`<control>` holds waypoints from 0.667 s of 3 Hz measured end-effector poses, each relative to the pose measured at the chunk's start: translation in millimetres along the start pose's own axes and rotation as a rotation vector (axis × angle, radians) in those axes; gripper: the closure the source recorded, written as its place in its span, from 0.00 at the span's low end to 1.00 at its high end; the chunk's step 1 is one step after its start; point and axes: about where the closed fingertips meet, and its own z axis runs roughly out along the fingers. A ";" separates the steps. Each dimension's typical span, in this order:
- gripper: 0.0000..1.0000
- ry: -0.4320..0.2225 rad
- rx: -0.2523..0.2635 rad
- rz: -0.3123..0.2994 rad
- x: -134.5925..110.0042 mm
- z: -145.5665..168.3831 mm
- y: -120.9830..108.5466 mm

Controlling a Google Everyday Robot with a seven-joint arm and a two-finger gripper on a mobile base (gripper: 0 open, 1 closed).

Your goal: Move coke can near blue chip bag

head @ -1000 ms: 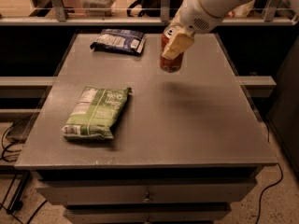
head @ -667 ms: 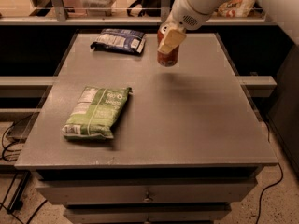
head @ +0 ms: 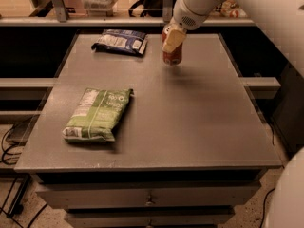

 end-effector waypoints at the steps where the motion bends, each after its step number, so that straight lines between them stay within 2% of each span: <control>1: 1.00 0.017 -0.003 0.009 0.9 7.1 2.6; 2: 1.00 0.010 0.002 0.043 -2.4 27.5 -0.8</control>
Offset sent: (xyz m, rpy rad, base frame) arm 0.0400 0.0206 -0.0361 0.0610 0.0126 -0.0797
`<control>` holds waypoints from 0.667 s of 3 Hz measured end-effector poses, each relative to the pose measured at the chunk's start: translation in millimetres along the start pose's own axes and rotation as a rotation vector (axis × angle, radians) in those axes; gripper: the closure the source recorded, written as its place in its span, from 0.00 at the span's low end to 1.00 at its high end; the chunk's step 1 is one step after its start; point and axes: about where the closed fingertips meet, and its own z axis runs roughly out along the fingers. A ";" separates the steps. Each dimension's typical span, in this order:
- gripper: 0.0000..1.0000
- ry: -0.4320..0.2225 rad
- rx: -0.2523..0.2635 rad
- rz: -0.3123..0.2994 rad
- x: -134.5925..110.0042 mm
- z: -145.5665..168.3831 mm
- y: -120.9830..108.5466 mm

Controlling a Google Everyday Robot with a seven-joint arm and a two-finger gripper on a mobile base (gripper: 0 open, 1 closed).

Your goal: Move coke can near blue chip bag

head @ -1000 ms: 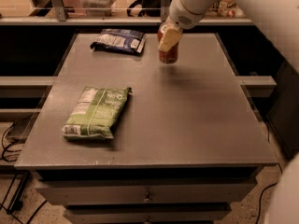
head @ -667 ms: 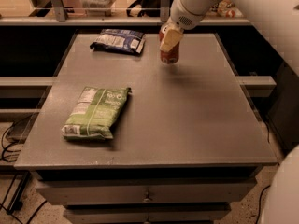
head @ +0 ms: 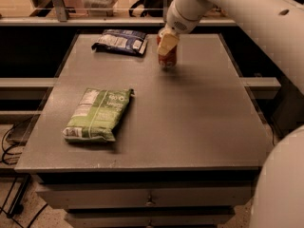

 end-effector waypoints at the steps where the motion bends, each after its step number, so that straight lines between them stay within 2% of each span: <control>1: 0.84 -0.011 0.001 0.044 -4.1 23.7 -6.9; 2: 0.61 -0.027 -0.006 0.078 -11.5 38.2 -9.9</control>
Offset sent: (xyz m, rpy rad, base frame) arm 0.0477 0.0313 -0.0245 0.1200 0.0304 -0.0738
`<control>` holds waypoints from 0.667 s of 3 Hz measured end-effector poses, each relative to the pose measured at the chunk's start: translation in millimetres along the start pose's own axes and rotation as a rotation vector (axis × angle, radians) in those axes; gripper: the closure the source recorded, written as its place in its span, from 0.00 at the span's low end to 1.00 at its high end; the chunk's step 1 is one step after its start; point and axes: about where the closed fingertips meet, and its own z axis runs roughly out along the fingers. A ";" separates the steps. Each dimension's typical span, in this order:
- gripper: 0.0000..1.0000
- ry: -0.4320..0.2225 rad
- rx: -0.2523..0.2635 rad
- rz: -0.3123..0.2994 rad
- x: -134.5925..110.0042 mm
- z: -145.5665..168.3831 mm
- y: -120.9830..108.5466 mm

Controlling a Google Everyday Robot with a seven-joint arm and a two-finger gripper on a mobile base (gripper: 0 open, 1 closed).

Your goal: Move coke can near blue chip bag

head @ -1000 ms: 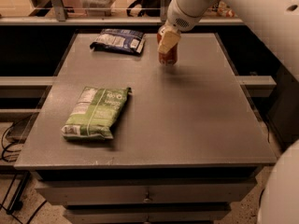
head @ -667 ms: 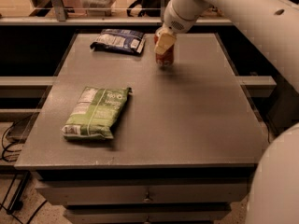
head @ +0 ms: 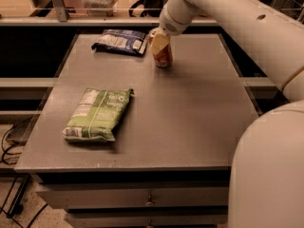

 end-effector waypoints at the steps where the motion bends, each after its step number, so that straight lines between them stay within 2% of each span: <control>1: 0.37 0.000 0.000 0.000 -0.3 -0.3 -0.2; 2: 0.13 -0.050 -0.006 0.013 -17.2 4.6 -2.9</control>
Offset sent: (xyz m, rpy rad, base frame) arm 0.0169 0.0320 0.0203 0.1161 -0.0303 0.0282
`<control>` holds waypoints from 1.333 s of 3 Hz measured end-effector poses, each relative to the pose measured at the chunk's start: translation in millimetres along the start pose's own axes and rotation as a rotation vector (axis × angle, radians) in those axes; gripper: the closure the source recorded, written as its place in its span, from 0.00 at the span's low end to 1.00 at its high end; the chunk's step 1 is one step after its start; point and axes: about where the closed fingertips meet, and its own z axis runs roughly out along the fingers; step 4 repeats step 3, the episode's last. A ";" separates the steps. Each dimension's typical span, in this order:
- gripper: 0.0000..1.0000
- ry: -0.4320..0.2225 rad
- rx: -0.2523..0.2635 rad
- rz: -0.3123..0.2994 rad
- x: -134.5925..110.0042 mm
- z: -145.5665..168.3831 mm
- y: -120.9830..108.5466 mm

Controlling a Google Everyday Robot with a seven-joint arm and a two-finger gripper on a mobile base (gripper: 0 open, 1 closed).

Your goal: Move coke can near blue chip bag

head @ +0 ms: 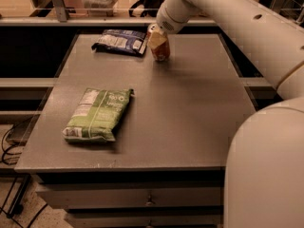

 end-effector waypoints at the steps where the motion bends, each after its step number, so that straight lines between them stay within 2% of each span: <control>1: 0.00 -0.061 0.015 0.005 -15.6 -5.7 -6.5; 2: 0.00 -0.115 0.017 0.012 -26.8 -9.7 -10.3; 4: 0.00 -0.116 0.017 0.012 -27.1 -9.8 -10.4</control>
Offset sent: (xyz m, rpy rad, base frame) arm 0.0085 0.0176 0.0447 0.1584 -0.0844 0.0447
